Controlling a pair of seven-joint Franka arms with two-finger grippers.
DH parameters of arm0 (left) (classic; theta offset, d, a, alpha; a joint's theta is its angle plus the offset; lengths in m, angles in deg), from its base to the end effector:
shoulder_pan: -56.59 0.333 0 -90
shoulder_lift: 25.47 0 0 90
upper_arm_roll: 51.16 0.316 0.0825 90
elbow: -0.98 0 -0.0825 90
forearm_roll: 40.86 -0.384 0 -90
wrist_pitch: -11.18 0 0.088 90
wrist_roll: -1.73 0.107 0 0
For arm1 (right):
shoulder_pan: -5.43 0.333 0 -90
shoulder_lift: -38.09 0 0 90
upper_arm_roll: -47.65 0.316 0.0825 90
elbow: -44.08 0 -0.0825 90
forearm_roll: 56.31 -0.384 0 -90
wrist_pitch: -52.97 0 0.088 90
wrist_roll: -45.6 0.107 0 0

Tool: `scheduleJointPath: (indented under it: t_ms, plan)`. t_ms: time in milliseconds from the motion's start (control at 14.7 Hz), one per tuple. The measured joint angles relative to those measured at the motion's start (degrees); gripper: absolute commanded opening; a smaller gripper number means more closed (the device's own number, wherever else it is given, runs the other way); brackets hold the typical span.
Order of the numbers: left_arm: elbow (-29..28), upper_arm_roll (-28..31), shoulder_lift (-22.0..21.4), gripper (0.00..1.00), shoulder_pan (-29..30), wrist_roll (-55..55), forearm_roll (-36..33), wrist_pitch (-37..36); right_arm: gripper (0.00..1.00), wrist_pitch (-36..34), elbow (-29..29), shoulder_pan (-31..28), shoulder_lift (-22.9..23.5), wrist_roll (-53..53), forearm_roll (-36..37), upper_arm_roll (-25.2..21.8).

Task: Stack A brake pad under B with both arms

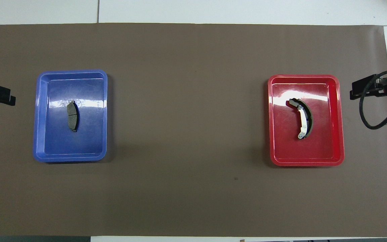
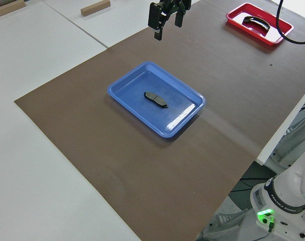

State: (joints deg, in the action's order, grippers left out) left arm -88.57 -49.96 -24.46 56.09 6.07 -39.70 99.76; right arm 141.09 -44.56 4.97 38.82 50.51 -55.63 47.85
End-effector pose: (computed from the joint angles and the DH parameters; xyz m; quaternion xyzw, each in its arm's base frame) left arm 0.5571 0.0045 0.6163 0.9993 -0.0318 -0.0168 0.0107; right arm 0.5552 -0.0038 0.6258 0.9989 -0.0452 -0.0107 0.0063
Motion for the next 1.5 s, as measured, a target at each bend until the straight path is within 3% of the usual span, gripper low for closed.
scheduleJointPath:
  t_ms: [953,1225,1497]
  plan:
    - [-0.9,-0.2,-0.3,0.98,0.0,0.1,0.0,0.3,1.00,0.0,0.0,0.0,0.0,0.0,0.0,0.0]
    - [-7.6,-1.0,-2.0,0.98,-1.7,-0.1,0.0,6.5,1.00,0.2,-0.2,0.0,0.0,0.0,0.0,0.0]
    - [-17.6,-1.2,-2.0,0.98,-2.4,-0.6,0.0,17.6,1.00,4.2,-3.6,0.0,-0.4,0.0,-0.1,0.0]
